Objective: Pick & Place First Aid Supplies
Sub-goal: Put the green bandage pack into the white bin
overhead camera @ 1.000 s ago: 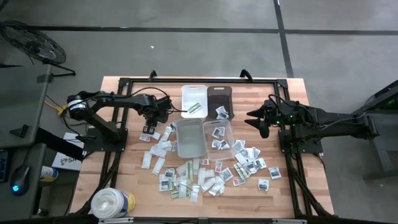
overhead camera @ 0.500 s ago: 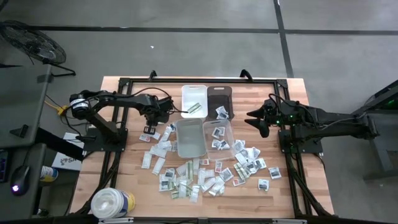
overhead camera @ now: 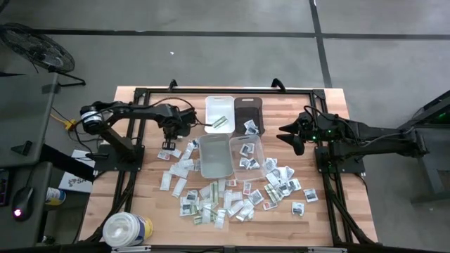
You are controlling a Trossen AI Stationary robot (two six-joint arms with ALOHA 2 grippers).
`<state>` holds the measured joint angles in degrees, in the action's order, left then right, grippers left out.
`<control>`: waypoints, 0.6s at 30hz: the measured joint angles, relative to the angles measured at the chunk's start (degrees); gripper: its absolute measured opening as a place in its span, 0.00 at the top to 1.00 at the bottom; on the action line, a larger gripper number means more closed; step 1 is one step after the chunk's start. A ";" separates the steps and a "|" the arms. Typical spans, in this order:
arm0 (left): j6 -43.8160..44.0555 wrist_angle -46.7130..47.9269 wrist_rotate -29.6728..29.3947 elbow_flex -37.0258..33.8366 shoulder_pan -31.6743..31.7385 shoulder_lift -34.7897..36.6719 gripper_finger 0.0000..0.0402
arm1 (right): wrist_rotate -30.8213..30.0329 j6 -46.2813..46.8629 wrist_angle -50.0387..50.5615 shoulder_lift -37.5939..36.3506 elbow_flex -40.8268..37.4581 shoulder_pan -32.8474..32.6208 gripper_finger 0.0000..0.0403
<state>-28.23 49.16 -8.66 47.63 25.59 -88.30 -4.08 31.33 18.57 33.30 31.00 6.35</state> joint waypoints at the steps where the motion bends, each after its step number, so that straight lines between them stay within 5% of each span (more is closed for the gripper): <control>1: 0.02 -0.33 0.60 1.46 0.01 0.70 1.00 | 0.01 0.00 0.00 0.01 -0.01 -0.02 0.45; 8: -1.09 -0.28 9.83 10.25 -0.03 4.64 1.00 | 0.02 0.20 0.00 0.02 0.00 -0.02 0.45; 18: -0.35 -13.22 40.94 16.94 3.81 4.87 1.00 | 0.17 -0.51 0.00 0.02 0.00 -0.02 0.45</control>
<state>-28.58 35.93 32.28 64.58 29.41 -83.44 -3.90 30.82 18.57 33.32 31.00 6.33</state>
